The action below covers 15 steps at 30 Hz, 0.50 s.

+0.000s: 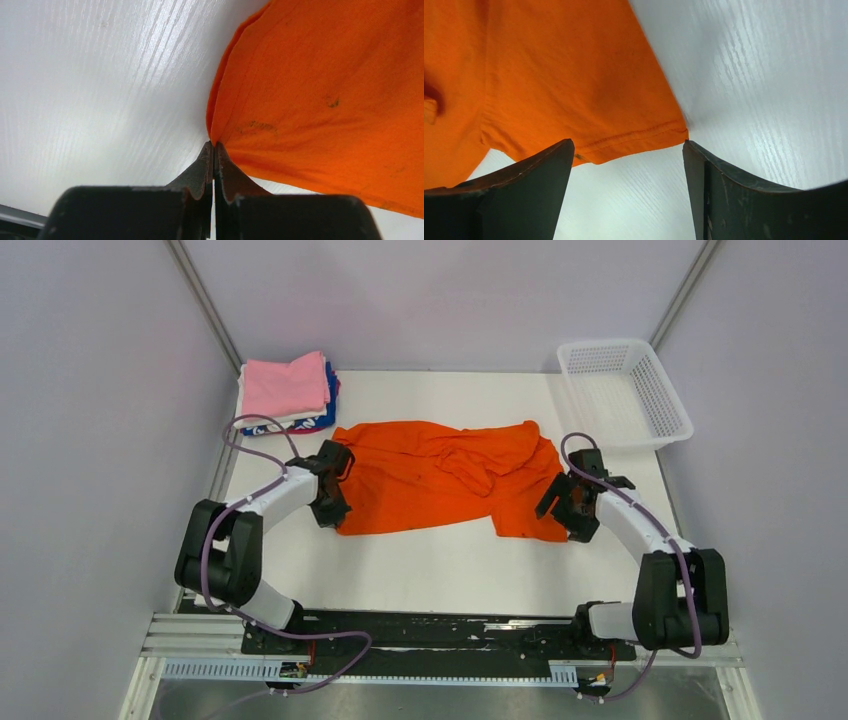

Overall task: Fold and stack the t-shirts
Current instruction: Flatten out the tshirt

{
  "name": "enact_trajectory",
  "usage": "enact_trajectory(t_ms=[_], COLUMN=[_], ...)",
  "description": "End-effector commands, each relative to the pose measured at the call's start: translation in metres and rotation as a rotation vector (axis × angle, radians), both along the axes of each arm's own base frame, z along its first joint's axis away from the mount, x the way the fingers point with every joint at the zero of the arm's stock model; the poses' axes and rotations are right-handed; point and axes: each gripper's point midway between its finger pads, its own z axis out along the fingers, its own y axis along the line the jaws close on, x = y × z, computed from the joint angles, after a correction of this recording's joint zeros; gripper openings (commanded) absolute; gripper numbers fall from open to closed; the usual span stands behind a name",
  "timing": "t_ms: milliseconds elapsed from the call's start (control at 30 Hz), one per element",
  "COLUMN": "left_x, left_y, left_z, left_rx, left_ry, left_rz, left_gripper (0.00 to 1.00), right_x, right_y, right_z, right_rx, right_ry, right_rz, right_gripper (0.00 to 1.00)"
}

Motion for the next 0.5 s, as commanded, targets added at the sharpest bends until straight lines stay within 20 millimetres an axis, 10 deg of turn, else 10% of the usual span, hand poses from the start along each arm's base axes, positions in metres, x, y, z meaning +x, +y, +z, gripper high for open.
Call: enact_trajectory(t_ms=[0,267,467], left_x=[-0.002,-0.006,-0.002], left_y=[0.003,-0.001,-0.008], left_z=[0.013,0.018,0.024], left_rx=[0.007,-0.032,-0.077], left_ry=[-0.035,-0.067,-0.108], left_rz=[-0.009,0.003,-0.016], left_gripper=[0.00,0.00,0.00], right_x=[-0.003,-0.001,0.028], right_y=[0.006,0.004,0.010], right_z=[-0.019,-0.042,-0.036], right_rx=[0.033,0.016,0.017], right_ry=[0.058,0.093,0.008], right_rz=[-0.011,-0.032,-0.018], right_gripper=[0.78,0.64,0.01])
